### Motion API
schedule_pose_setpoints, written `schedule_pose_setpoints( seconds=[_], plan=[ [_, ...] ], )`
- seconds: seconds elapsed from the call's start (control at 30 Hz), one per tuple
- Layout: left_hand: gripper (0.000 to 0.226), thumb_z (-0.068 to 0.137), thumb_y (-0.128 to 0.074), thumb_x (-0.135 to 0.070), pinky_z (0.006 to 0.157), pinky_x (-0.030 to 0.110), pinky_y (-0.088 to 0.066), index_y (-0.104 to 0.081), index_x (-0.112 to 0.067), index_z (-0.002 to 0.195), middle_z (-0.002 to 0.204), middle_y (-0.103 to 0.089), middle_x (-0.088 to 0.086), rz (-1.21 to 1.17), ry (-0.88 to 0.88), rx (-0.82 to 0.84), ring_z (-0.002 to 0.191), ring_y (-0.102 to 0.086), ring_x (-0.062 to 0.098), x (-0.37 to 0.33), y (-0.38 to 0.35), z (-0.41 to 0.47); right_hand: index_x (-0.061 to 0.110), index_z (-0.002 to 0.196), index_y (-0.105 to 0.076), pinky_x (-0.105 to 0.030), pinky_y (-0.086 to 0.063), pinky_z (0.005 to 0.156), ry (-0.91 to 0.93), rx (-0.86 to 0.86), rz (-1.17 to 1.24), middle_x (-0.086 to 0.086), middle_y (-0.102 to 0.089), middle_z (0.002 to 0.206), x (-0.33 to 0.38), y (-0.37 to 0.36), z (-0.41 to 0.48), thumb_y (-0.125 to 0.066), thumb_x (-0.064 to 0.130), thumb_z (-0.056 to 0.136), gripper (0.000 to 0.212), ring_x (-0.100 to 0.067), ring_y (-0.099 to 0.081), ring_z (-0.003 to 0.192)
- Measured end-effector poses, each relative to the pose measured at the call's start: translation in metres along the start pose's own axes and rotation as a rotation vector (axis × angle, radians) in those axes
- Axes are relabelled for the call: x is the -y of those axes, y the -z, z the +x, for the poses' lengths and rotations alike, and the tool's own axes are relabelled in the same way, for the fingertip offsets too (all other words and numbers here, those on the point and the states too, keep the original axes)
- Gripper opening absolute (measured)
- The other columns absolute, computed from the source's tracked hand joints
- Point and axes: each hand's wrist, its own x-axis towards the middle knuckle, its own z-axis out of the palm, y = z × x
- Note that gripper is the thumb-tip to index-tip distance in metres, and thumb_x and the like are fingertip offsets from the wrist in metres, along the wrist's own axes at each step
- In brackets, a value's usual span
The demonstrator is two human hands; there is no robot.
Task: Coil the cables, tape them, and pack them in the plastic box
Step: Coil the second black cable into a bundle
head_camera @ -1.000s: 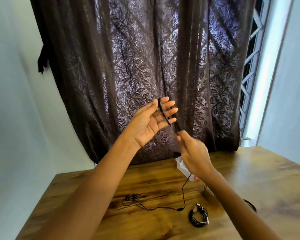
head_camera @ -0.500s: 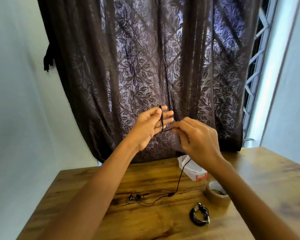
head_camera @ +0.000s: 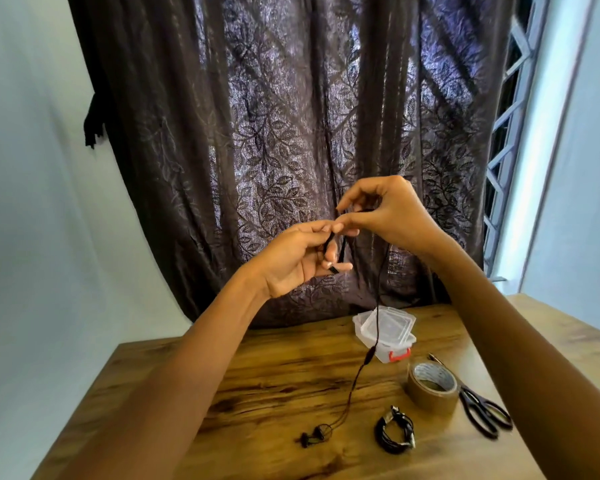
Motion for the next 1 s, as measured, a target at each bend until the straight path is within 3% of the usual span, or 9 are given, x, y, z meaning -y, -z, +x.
schedule_pose_setpoints(
  seconds=[0.13,0.3,0.4,0.53,0.63,0.7,0.8,0.9,1.0],
  plan=[
    [0.031,0.098,-0.03,-0.01,0.094,0.049,-0.048,-0.059,-0.001,0.104,0.049,-0.048,-0.001,-0.062,0.054,0.058,0.048,-0.043,0.01,-0.003,-0.002,-0.002,0.015,0.069,-0.067,-0.018,-0.036,0.049,-0.052,-0.062,0.298,0.008,-0.057,0.053,-0.014,-0.002,-0.002,-0.078,0.028,0.059,0.02,-0.011,-0.044,0.051],
    [0.031,0.096,-0.031,-0.012,0.095,0.048,-0.047,-0.058,-0.001,0.107,0.05,-0.045,-0.002,-0.189,0.005,0.076,0.046,-0.044,0.007,-0.003,-0.006,-0.001,0.008,0.069,-0.063,-0.009,-0.026,0.041,-0.173,-0.164,0.403,0.013,-0.047,0.041,-0.027,-0.015,-0.012,-0.068,0.032,0.067,0.025,0.0,-0.033,0.039],
    [0.032,0.097,-0.03,-0.011,0.094,0.047,-0.048,-0.058,-0.003,0.109,0.052,-0.048,-0.003,-0.231,-0.053,0.009,0.047,-0.046,0.007,-0.004,-0.003,0.003,0.002,0.074,-0.063,-0.01,-0.022,0.037,-0.253,-0.178,0.447,0.012,-0.041,0.039,-0.037,-0.023,-0.025,-0.065,0.034,0.074,0.032,-0.001,-0.027,0.036],
    [0.032,0.1,-0.027,-0.012,0.09,0.041,-0.05,-0.058,-0.005,0.109,0.057,-0.056,-0.003,-0.259,-0.149,-0.11,0.052,-0.055,0.008,-0.007,0.002,0.009,0.0,0.082,-0.065,-0.008,-0.026,0.037,-0.331,-0.128,0.454,0.011,-0.047,0.044,-0.043,-0.036,-0.046,-0.059,0.018,0.087,0.02,0.001,-0.034,0.034],
    [0.032,0.101,-0.027,-0.014,0.093,0.039,-0.048,-0.058,-0.008,0.108,0.062,-0.063,-0.003,-0.286,-0.237,-0.209,0.058,-0.061,0.008,-0.006,0.005,0.014,0.0,0.103,-0.065,-0.009,-0.04,0.05,-0.327,-0.014,0.345,0.011,-0.057,0.063,-0.043,-0.046,-0.063,-0.056,0.009,0.09,0.018,0.004,-0.048,0.049],
    [0.031,0.101,-0.028,-0.014,0.093,0.037,-0.048,-0.058,-0.008,0.107,0.065,-0.067,-0.001,-0.321,-0.281,-0.278,0.062,-0.064,0.009,-0.006,0.006,0.017,0.009,0.117,-0.06,-0.019,-0.047,0.059,-0.29,0.1,0.173,0.011,-0.059,0.071,-0.041,-0.05,-0.072,-0.054,0.011,0.092,0.026,-0.002,-0.054,0.059],
    [0.029,0.101,-0.029,-0.012,0.088,0.034,-0.05,-0.057,-0.007,0.108,0.068,-0.069,0.001,-0.371,-0.316,-0.353,0.066,-0.067,0.012,-0.005,0.008,0.019,0.019,0.127,-0.053,-0.021,-0.043,0.059,-0.199,0.226,-0.134,0.006,-0.06,0.08,-0.038,-0.053,-0.08,-0.047,0.019,0.096,0.032,0.0,-0.052,0.061],
    [0.028,0.101,-0.029,-0.011,0.085,0.032,-0.051,-0.055,-0.007,0.109,0.069,-0.07,0.002,-0.364,-0.331,-0.392,0.067,-0.068,0.013,-0.005,0.01,0.019,0.018,0.132,-0.048,-0.031,-0.045,0.074,-0.089,0.26,-0.344,-0.003,-0.061,0.108,-0.033,-0.051,-0.083,-0.043,0.02,0.097,0.035,-0.022,-0.059,0.094],
    [0.028,0.101,-0.028,-0.009,0.087,0.032,-0.05,-0.052,-0.007,0.117,0.073,-0.071,0.002,-0.226,-0.328,-0.427,0.07,-0.068,0.014,-0.001,0.009,0.019,0.021,0.131,-0.05,-0.039,-0.05,0.069,0.034,0.199,-0.543,-0.002,-0.059,0.11,-0.021,-0.045,-0.08,-0.044,0.02,0.097,0.035,-0.028,-0.061,0.094]
  ],
)
